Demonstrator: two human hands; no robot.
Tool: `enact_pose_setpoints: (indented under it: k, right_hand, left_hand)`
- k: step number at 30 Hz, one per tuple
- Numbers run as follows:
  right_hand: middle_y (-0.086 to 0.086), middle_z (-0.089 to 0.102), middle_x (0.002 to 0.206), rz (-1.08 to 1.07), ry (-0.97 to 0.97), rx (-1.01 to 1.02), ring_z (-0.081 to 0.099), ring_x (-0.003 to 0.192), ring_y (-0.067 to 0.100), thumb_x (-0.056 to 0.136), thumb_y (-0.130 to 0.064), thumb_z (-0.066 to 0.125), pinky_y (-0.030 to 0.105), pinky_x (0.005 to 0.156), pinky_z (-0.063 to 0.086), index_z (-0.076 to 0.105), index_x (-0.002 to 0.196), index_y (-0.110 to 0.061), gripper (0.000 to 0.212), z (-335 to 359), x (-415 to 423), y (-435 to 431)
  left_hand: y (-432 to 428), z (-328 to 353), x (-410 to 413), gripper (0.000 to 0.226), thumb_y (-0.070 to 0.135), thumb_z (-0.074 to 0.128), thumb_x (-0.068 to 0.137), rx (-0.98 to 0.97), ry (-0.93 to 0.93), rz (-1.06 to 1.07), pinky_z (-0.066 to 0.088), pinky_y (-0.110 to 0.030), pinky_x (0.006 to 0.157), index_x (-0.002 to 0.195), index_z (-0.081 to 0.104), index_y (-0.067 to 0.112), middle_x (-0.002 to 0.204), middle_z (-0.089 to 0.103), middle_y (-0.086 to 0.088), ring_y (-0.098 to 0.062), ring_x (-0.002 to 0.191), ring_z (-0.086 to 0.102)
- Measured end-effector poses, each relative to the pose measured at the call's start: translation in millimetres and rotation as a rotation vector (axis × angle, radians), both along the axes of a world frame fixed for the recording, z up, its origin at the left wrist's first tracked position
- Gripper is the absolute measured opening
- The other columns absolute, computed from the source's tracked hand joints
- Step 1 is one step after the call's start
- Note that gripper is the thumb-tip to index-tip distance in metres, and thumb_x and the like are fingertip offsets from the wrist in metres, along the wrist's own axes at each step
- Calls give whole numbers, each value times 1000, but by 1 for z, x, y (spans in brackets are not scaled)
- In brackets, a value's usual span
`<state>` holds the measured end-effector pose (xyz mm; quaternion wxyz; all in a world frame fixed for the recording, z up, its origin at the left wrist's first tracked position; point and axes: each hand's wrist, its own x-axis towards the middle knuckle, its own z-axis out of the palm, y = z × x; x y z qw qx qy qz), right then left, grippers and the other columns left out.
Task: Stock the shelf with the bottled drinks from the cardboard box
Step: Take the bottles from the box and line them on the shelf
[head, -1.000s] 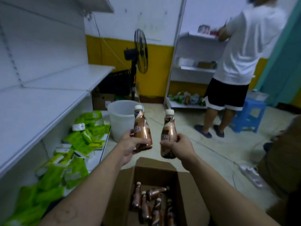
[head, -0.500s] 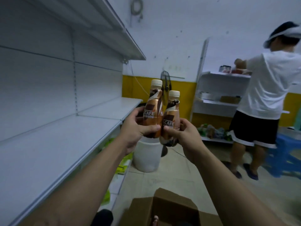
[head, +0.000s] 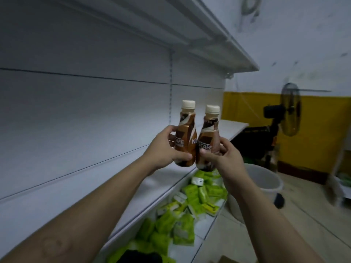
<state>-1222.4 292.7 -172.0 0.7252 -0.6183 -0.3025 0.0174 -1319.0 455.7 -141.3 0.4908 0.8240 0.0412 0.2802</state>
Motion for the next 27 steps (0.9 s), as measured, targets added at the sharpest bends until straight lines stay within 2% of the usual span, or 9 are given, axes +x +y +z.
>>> enact_pose_setpoints:
  k: [6,9,13,15,19,22,25,27]
  right_hand:
    - [-10,75,84,230,22,-50,71,75,3,73,-9,81,17,59,53,67,105,-22,37,-14,-6,68]
    - [-15,75,80,366,27,-83,71,72,2,71,-9,83,14,55,53,68,100,-24,36,-16,-24,102]
    - [-10,76,82,574,40,-122,72,75,6,68,-8,85,17,58,55,69,100,-20,37,-13,-66,152]
    - [-7,76,87,676,18,-162,73,80,10,67,-9,86,24,66,57,69,102,-19,39,-11,-96,178]
    - [-2,75,95,872,-25,-294,72,90,18,64,-6,87,35,79,57,67,105,-17,46,-6,-159,226]
    - [1,73,99,941,-56,-380,70,93,22,63,0,86,39,83,57,64,106,-13,50,-7,-205,259]
    - [4,72,103,982,-37,-454,69,96,25,64,2,83,44,88,55,63,108,-12,50,-12,-244,288]
    - [7,73,104,999,6,-487,69,95,26,67,4,81,43,84,56,64,107,-11,46,-16,-262,303]
  left_hand:
    - [40,-6,-45,70,30,90,55,54,71,266,47,-12,63,114,52,34,100,65,12,0,87,63]
    - [57,-9,-81,70,31,90,55,63,98,391,51,-19,68,114,52,32,102,64,12,-4,89,64]
    - [78,-6,-145,72,32,90,53,90,155,598,55,-28,72,114,51,30,104,60,15,-6,89,63]
    - [89,-5,-184,73,32,89,53,110,203,706,55,-30,75,114,49,29,104,59,14,-8,91,62]
    - [104,-10,-260,77,33,89,52,178,305,901,53,-27,72,115,44,28,100,58,15,-6,88,60]
    - [114,-21,-306,81,29,87,51,199,354,1006,53,-28,73,117,41,32,100,61,13,-8,86,62]
    - [130,-35,-338,82,27,86,53,202,363,1093,54,-34,81,122,42,31,108,65,6,-15,94,64]
    - [142,-42,-351,84,27,87,55,212,372,1140,53,-36,85,125,42,31,113,63,5,-16,99,62]
